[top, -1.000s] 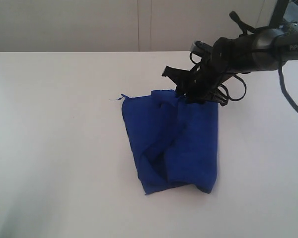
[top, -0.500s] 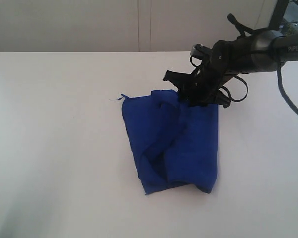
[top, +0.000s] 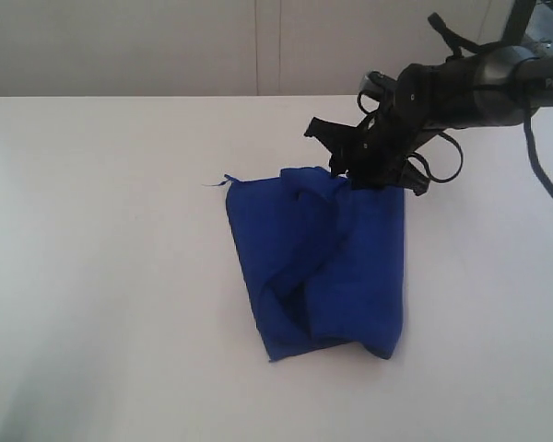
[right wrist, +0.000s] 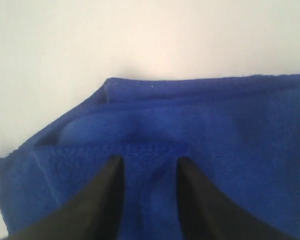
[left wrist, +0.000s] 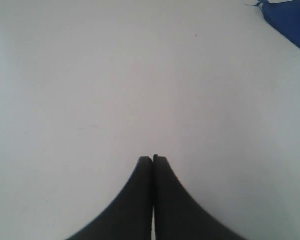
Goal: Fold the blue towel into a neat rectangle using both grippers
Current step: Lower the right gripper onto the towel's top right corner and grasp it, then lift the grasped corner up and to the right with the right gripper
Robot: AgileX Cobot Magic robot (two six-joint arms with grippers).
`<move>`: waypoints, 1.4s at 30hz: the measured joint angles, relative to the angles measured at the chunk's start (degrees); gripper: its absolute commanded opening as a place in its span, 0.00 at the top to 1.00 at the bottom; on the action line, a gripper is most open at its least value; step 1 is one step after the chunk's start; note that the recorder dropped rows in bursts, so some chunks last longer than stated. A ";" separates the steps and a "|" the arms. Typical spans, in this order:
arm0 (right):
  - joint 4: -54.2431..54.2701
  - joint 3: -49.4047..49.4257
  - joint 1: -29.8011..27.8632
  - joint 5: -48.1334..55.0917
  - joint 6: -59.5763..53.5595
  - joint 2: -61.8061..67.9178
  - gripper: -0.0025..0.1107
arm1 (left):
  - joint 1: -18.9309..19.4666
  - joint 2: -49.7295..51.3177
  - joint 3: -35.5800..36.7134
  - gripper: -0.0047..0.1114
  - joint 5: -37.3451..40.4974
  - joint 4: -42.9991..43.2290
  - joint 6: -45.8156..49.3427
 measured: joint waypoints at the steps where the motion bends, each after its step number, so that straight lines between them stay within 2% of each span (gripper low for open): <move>1: -0.19 0.00 0.00 -0.12 0.12 0.25 0.68 | 0.00 0.00 0.00 0.96 0.00 0.00 0.00; 8: -1.04 0.00 0.00 -2.14 2.63 1.86 0.68 | 0.00 0.00 0.00 0.96 0.00 0.00 0.00; 16: -1.26 0.00 0.00 -2.65 3.06 2.56 0.73 | 0.00 0.00 0.00 0.96 0.00 0.00 0.00; 22: -1.26 0.00 0.00 -2.65 3.06 3.05 0.98 | 0.00 0.00 0.00 0.96 0.00 0.00 0.00; 36: -2.38 0.00 0.00 -0.92 3.06 2.56 0.98 | 0.00 0.00 0.00 0.96 0.00 0.00 0.00; 42: -8.68 0.00 0.00 2.24 3.06 -1.26 0.98 | 0.00 0.00 0.00 0.96 0.00 0.00 0.00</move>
